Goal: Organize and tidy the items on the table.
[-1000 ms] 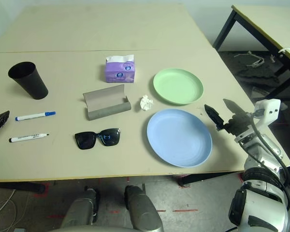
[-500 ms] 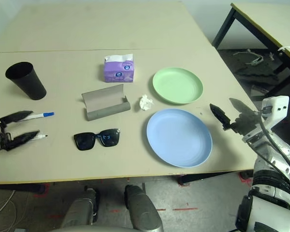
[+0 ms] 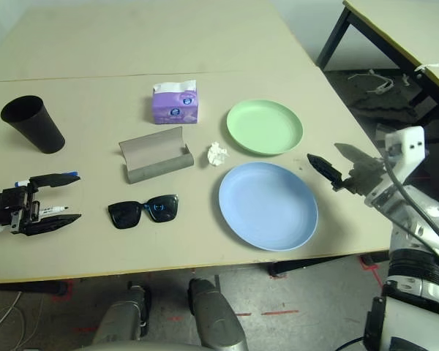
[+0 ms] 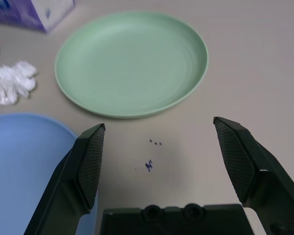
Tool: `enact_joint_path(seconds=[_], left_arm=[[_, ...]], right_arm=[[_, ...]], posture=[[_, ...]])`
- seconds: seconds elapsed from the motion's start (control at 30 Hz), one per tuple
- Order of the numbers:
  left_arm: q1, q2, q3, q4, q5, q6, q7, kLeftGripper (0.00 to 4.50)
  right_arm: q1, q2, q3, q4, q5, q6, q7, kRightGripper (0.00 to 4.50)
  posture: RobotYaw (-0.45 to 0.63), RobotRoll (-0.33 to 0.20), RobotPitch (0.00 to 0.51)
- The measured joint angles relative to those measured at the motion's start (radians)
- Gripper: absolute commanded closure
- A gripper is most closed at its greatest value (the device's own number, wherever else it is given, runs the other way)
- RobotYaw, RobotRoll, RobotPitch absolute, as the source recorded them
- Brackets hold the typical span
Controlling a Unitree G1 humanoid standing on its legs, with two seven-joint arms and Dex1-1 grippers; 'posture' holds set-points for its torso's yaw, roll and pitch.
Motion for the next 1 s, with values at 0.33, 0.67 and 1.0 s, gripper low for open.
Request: enact_joint_path(seconds=[0.33, 0.67, 1.0], left_arm=[[-0.023, -0.019, -0.015, 0.051, 0.022, -0.044, 0.007, 0.02], [0.019, -0.019, -0.014, 0.029, 0.028, -0.060, 0.024, 0.02], [0.023, -0.019, -0.014, 0.011, 0.028, -0.065, 0.049, 0.00]], right_arm=[[0.138, -0.126, 0.177, -0.273, -0.001, 0.404, 0.065, 0.00], [0.134, -0.151, 0.263, -0.270, -0.066, 0.416, 0.076, 0.00], [0.086, -0.147, 0.283, -0.265, -0.070, 0.495, 0.094, 3.10]], posture=[[-0.19, 0.000, 0.198], [-0.17, 0.000, 0.197], [-0.17, 0.000, 0.194]])
